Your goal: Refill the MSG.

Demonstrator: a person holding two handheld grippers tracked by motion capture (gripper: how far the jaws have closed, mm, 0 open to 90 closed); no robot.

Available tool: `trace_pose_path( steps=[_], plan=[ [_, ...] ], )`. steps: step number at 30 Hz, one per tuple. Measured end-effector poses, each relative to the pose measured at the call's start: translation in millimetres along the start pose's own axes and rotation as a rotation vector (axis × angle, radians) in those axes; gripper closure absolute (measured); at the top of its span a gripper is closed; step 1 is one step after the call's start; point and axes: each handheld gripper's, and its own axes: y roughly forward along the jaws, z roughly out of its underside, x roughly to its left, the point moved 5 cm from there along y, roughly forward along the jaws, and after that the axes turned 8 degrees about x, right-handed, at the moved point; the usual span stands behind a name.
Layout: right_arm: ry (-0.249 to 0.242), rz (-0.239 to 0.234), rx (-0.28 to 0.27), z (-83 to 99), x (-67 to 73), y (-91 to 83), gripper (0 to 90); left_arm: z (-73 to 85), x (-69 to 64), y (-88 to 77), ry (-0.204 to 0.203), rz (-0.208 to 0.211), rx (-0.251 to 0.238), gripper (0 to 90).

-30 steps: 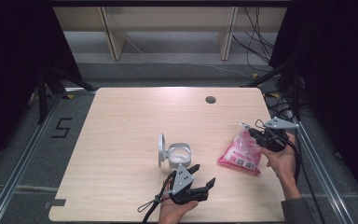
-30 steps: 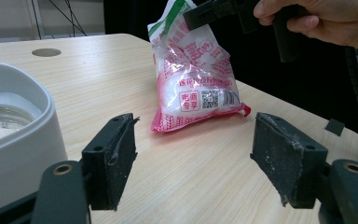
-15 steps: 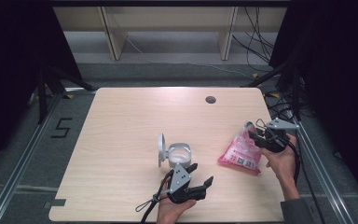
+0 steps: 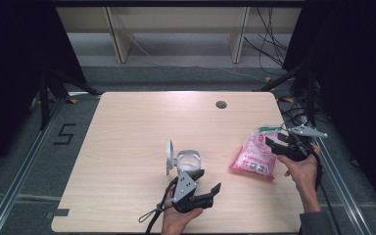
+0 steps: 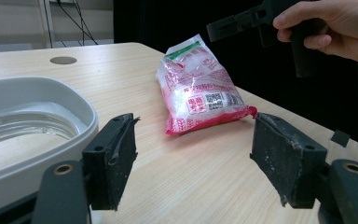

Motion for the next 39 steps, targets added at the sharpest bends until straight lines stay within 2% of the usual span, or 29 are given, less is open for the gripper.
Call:
trace_pose_path(
  steps=[1,3,6,7,8,9,10,11,13,14,15,17,18,19,20,21,23,24,25,26,27,28,32,34,36,37,38,39],
  plan=[
    [-0.001,0.003,0.003,0.0,0.8,-1.2,45.7,-0.2,0.0,0.5,-0.001,0.004,-0.008,30.0],
    [0.018,0.004,-0.007,0.1,4.5,-1.8,45.5,0.0,0.7,-1.3,0.001,-0.003,0.005,30.0],
    [-0.03,0.007,-0.011,-1.1,6.5,-2.8,44.1,-0.6,1.4,-2.2,-0.002,-0.002,-0.007,30.3],
    [-0.026,-0.014,-0.013,-1.5,9.1,-3.3,43.4,-0.4,1.2,-3.3,-0.008,-0.001,-0.002,30.5],
    [0.002,-0.012,-0.003,-0.4,14.3,-4.5,42.5,-0.6,2.4,-5.1,0.007,-0.006,0.008,30.7],
    [-0.038,-0.027,-0.016,-1.8,14.4,-3.4,42.1,-1.1,2.8,-5.5,0.006,0.0,-0.001,30.9],
    [-0.023,-0.023,-0.013,-0.9,18.7,-3.3,41.4,-0.8,2.1,-7.3,-0.025,-0.02,0.007,31.2],
    [-0.043,-0.031,-0.01,-1.1,20.7,-2.7,40.5,-1.4,2.0,-8.2,-0.027,-0.013,0.001,31.8],
    [-0.057,-0.039,0.009,0.5,27.7,-2.7,40.0,-1.6,3.5,-11.4,-0.012,-0.016,0.009,33.1],
    [-0.034,-0.051,0.016,1.8,33.4,-2.6,39.4,-2.1,4.8,-12.8,0.015,-0.012,0.013,34.2],
    [-0.063,-0.064,0.0,1.1,34.5,-0.2,38.8,-1.7,5.2,-14.4,0.019,-0.015,0.014,36.7],
    [-0.054,-0.075,0.01,3.2,42.4,1.3,37.9,-1.0,5.9,-16.9,-0.009,-0.029,0.01,40.1],
    [-0.067,-0.098,0.008,4.0,45.8,3.5,37.4,-0.9,7.0,-18.7,0.002,-0.032,0.014,42.6],
    [-0.047,-0.096,0.008,5.0,49.8,4.1,36.8,-1.5,9.3,-20.6,0.029,-0.032,0.008,45.1],
    [-0.074,-0.1,0.019,5.8,50.8,4.4,36.3,-2.1,10.9,-23.8,0.022,-0.046,-0.009,49.0],
    [-0.066,-0.118,0.013,6.8,55.2,6.0,35.4,-2.6,12.0,-26.3,0.029,-0.046,-0.02,54.9],
    [-0.095,-0.127,0.009,7.3,57.2,7.3,31.6,-2.6,15.1,-30.5,0.041,-0.06,-0.013,61.6],
    [-0.066,-0.144,0.023,8.8,62.0,7.3,30.7,-2.5,16.4,-32.3,0.042,-0.071,-0.01,65.2],
    [-0.069,-0.149,0.034,9.7,63.8,7.3,28.9,-2.6,18.6,-34.8,0.05,-0.079,-0.011,68.0],
    [-0.101,-0.138,0.014,9.0,62.6,9.0,25.6,-2.8,19.6,-36.4,0.047,-0.083,-0.014,71.2],
    [-0.068,-0.148,0.022,10.1,66.7,8.2,24.5,-3.5,21.6,-38.9,0.055,-0.093,-0.026,73.3],
    [-0.087,-0.153,0.016,10.2,67.6,9.0,24.4,-3.3,22.6,-41.4,0.059,-0.104,-0.018,76.0],
    [-0.06,-0.163,0.022,14.1,76.5,9.7,17.1,-4.8,26.7,-52.6,0.069,-0.128,-0.038,82.8],
    [-0.104,-0.179,0.014,16.0,78.9,11.7,16.5,-5.1,29.8,-58.5,0.079,-0.141,-0.041,84.9],
    [-0.094,-0.189,0.005,17.8,84.6,12.7,16.4,-5.2,33.4,-63.1,0.078,-0.154,-0.044,85.7],
    [-0.089,-0.196,0.022,19.7,88.2,12.8,16.4,-5.6,35.4,-63.7,0.083,-0.153,-0.054,86.5],
    [-0.115,-0.198,0.027,20.0,88.1,12.6,16.5,-5.1,37.3,-66.2,0.079,-0.164,-0.042,87.1],
    [-0.116,-0.202,0.017,20.2,90.2,13.3,16.8,-4.7,40.1,-68.1,0.078,-0.17,-0.039,87.7]
  ],
)
